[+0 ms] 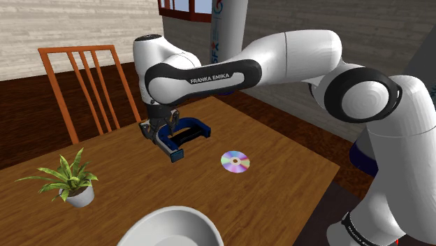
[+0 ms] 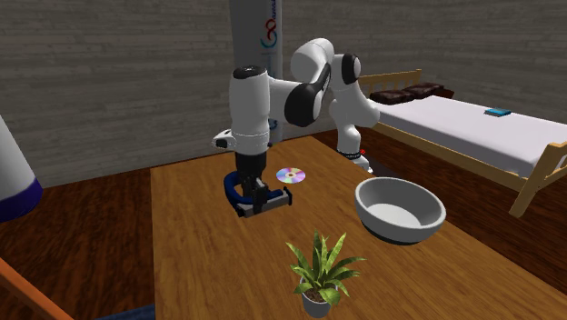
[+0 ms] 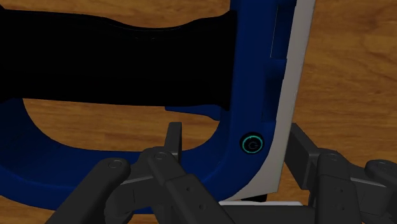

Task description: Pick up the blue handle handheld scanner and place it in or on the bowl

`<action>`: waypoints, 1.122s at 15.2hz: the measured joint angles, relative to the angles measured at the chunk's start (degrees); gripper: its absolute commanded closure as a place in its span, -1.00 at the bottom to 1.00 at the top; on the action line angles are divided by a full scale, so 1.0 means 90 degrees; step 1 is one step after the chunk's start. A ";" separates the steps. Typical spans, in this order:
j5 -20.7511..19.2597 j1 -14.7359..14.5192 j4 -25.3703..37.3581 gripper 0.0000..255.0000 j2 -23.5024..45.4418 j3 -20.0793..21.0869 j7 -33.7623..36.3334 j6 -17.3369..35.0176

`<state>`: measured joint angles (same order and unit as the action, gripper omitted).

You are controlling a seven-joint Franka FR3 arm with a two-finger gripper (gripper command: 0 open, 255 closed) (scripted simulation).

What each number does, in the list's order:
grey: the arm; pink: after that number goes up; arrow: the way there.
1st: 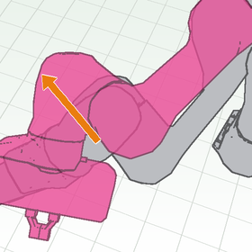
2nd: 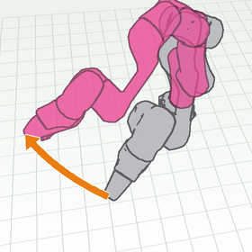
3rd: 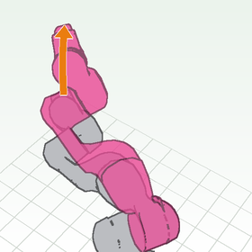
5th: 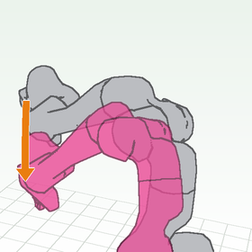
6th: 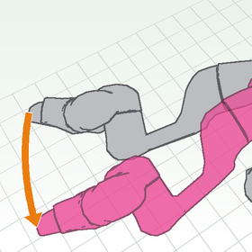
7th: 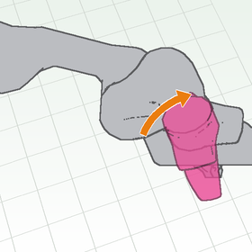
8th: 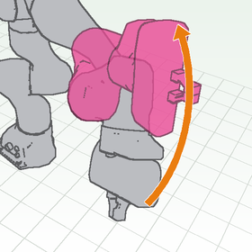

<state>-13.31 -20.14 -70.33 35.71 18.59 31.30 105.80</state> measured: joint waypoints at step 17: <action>0.0003 -0.0247 0.1813 1.00 0.0173 0.0003 -0.0158 -0.1608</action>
<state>-13.28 -22.37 -54.01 37.27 18.62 29.88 91.33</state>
